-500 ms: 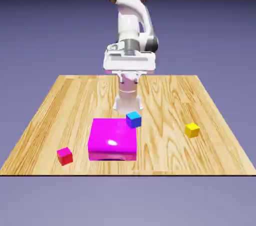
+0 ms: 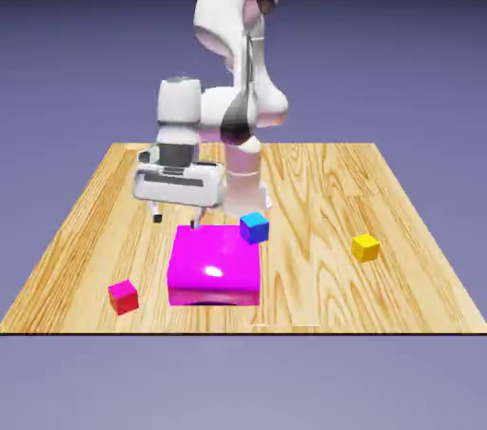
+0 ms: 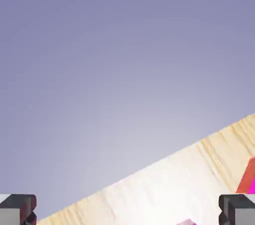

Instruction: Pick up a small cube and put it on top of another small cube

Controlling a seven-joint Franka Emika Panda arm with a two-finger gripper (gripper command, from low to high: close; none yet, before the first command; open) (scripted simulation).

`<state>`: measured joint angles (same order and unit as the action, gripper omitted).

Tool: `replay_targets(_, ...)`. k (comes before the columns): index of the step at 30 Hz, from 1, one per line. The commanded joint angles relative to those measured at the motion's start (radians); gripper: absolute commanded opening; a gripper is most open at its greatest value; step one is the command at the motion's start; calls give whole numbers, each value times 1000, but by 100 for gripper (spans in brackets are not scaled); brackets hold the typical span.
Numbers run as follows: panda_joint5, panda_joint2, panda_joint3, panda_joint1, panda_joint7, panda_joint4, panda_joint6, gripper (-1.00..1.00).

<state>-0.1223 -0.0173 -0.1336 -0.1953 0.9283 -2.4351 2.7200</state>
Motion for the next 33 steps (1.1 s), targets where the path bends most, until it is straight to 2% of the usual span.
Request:
replay_targets(1, -8, -36, -8, -7, 12, 23, -20, 0)
replay_targets(11, -82, -394, -90, -129, 126, 252, -213, 0)
replay_targets(17, -139, -552, -35, -167, 85, 274, -78, 0)
replay_targets(18, -139, -552, -35, -167, 85, 274, -78, -100)
replay_targets(23, -87, -407, -85, -133, 122, 253, -202, -100)
replay_targets(33, 2, -45, -14, 27, -34, 22, -327, -100)
